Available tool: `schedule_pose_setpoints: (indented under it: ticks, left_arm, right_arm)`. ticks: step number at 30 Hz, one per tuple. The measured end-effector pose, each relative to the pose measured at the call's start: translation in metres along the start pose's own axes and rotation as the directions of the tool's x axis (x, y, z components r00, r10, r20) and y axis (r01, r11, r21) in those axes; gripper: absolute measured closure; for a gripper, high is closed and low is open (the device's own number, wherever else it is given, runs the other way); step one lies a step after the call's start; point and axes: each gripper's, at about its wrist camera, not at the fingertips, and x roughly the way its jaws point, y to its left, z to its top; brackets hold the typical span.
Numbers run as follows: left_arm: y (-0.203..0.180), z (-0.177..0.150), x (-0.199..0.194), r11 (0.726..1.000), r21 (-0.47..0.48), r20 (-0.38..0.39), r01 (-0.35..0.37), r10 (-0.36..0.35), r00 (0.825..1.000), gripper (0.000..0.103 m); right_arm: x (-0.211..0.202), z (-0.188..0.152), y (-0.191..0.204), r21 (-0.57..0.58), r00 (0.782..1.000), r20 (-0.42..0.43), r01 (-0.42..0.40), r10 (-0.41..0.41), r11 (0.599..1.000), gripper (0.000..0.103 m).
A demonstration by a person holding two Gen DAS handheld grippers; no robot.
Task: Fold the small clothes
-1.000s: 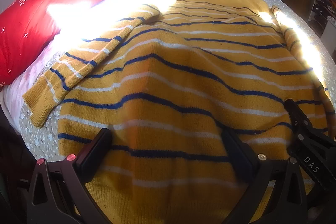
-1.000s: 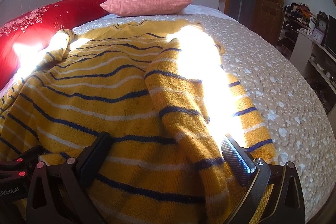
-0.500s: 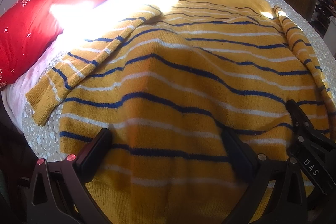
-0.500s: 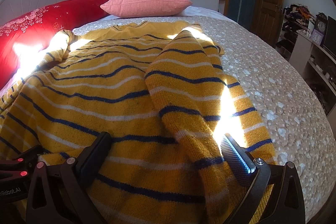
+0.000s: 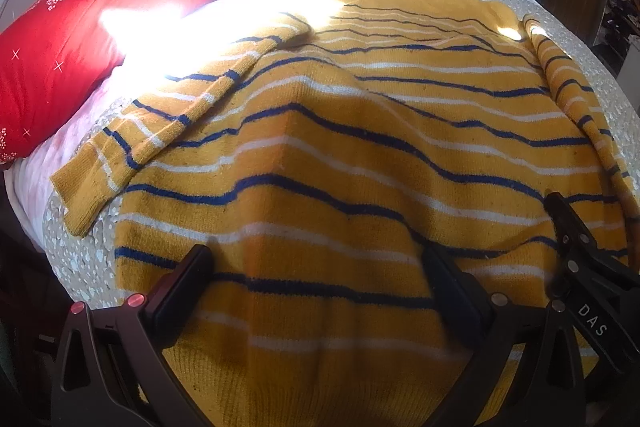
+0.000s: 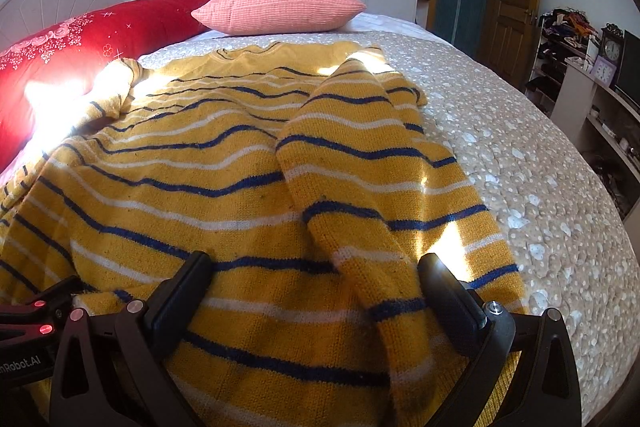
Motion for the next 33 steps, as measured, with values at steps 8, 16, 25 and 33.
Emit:
schedule_pose_setpoints:
  ticks: [8, 16, 25, 33]
  left_arm:
    - [0.0, 0.0, -0.001, 1.0, 0.016, 0.004, 0.0, 0.0, 1.0, 0.0]
    - [0.014, 0.002, -0.023, 0.997, -0.016, 0.02, 0.081, -0.081, 0.997, 0.0]
    - [0.06, 0.004, -0.056, 0.989, -0.071, 0.089, 0.13, -0.124, 0.988, 0.0]
    - [0.095, -0.006, -0.055, 0.966, -0.152, 0.091, 0.209, -0.197, 0.976, 0.002]
  right_arm:
    - [0.0, 0.0, 0.0, -0.004, 1.0, 0.006, 0.004, -0.004, 1.0, 0.0]
    - [-0.003, 0.001, -0.006, 0.013, 0.999, 0.01, -0.04, 0.04, 0.999, 0.0]
    - [-0.057, 0.009, -0.078, 0.166, 0.977, 0.011, -0.214, 0.215, 0.963, 0.017]
    - [-0.03, -0.005, -0.114, 0.203, 0.98, -0.12, -0.131, 0.157, 0.97, 0.032]
